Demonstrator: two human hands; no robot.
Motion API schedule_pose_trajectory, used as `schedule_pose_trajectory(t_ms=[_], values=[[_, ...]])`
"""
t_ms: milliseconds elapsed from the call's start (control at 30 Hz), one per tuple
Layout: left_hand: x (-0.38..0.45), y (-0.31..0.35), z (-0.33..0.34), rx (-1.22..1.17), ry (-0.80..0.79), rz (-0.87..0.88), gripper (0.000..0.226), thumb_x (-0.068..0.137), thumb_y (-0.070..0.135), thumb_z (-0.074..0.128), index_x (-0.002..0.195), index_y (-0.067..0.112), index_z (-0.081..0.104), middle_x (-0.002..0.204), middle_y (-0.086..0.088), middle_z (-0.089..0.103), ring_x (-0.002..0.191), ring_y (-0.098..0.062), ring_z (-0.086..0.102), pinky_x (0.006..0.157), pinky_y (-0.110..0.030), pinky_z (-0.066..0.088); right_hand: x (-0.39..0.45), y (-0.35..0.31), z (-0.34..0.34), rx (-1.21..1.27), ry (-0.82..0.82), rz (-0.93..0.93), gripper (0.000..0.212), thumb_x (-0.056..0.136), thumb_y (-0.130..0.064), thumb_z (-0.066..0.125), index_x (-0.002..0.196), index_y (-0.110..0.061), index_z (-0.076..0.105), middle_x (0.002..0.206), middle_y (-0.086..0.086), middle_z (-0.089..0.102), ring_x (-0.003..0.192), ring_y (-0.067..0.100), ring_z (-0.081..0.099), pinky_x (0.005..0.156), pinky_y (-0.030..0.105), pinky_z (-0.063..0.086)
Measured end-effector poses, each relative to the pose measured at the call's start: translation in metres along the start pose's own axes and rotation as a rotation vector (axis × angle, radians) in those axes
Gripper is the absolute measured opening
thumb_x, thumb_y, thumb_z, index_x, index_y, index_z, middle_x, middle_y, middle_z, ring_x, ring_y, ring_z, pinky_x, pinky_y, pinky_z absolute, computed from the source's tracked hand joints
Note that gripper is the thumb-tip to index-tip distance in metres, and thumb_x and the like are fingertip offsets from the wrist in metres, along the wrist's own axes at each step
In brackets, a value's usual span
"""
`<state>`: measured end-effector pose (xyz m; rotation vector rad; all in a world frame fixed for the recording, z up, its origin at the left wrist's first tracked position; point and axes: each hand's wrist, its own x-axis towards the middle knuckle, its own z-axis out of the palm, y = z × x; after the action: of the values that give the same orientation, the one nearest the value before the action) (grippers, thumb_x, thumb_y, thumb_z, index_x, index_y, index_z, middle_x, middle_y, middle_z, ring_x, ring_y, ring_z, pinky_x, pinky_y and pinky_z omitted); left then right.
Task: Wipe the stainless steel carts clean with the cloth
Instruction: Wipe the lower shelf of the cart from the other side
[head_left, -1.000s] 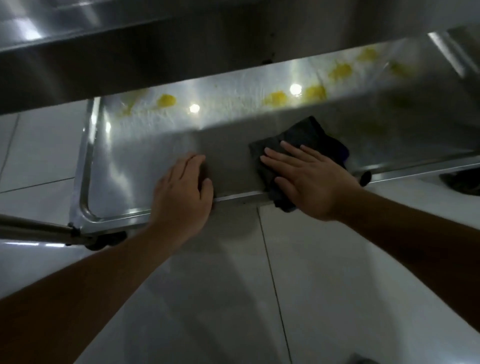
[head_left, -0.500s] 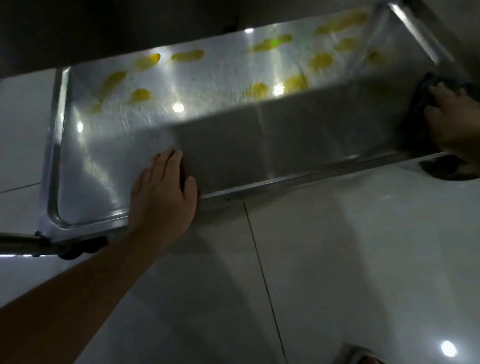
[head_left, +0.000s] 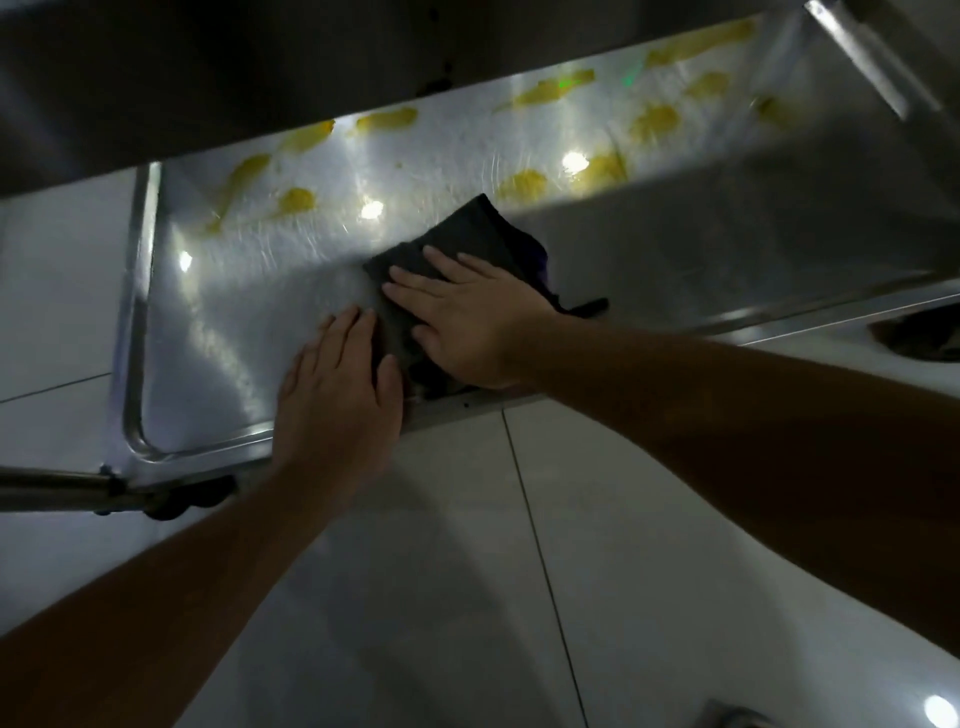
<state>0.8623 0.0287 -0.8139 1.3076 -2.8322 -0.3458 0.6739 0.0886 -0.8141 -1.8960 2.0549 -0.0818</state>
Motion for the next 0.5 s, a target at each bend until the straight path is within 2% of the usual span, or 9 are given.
schedule_pose_trajectory(t_ms=[67,133,233,333,367,433,500], values=[[0.0,-0.001,0.0,-0.003,0.002,0.004,0.059,0.112,0.038,0.034,0.166,0.016,0.031,0.174,-0.005,0.027,0.162,-0.021,0.019,0.131,-0.045,0.018,-0.004,0.018,-0.004,-0.012,0.022,-0.018,0.063,0.107,-0.052,0.02,0.166,-0.034,0.009,0.173,-0.014,0.003,0.16,0.014,-0.004,0.126,0.037,-0.003],[0.0,-0.003,0.001,-0.006,0.004,0.009,0.058,0.113,0.039,0.035,0.166,0.017,0.031,0.174,-0.004,0.027,0.162,-0.021,0.019,0.131,-0.045,0.018,-0.017,0.048,-0.012,-0.021,0.066,0.063,0.067,0.102,-0.055,0.021,0.165,-0.034,0.015,0.173,-0.013,0.01,0.16,0.016,0.004,0.126,0.04,0.004],[0.0,-0.005,0.002,-0.005,0.01,0.019,0.064,0.11,0.047,0.026,0.166,0.018,0.031,0.174,-0.004,0.027,0.162,-0.021,0.019,0.131,-0.045,0.017,-0.052,0.119,-0.027,-0.016,0.153,0.29,0.071,0.096,-0.052,0.03,0.163,-0.027,0.028,0.171,-0.003,0.024,0.157,0.03,0.022,0.123,0.048,0.022],[0.0,-0.004,0.002,-0.01,0.023,0.031,0.069,0.105,0.05,0.023,0.165,0.017,0.032,0.173,-0.004,0.028,0.161,-0.023,0.02,0.129,-0.046,0.018,-0.106,0.206,-0.043,0.039,0.262,0.644,0.071,0.096,-0.05,0.034,0.161,-0.022,0.033,0.168,0.012,0.03,0.151,0.042,0.031,0.121,0.054,0.028],[0.0,-0.005,0.002,-0.009,0.029,0.034,0.069,0.105,0.05,0.023,0.165,0.017,0.033,0.173,-0.005,0.028,0.161,-0.023,0.021,0.129,-0.046,0.019,-0.122,0.226,-0.046,0.065,0.288,0.782,0.068,0.098,-0.048,0.035,0.16,-0.02,0.033,0.167,0.016,0.03,0.15,0.044,0.03,0.121,0.056,0.028],[0.0,-0.003,0.003,-0.005,0.042,0.025,0.07,0.104,0.049,0.024,0.164,0.016,0.034,0.173,-0.005,0.029,0.161,-0.024,0.021,0.13,-0.046,0.019,-0.136,0.24,-0.048,0.118,0.313,1.022,0.065,0.103,-0.044,0.031,0.163,-0.018,0.026,0.171,0.013,0.022,0.155,0.042,0.019,0.125,0.057,0.018],[-0.001,-0.001,0.003,0.001,0.043,0.012,0.069,0.104,0.049,0.024,0.165,0.016,0.033,0.173,-0.004,0.029,0.161,-0.024,0.02,0.13,-0.046,0.018,-0.12,0.224,-0.043,0.162,0.326,1.129,0.065,0.107,-0.041,0.025,0.165,-0.016,0.017,0.174,0.007,0.012,0.159,0.039,0.006,0.127,0.056,0.007]])
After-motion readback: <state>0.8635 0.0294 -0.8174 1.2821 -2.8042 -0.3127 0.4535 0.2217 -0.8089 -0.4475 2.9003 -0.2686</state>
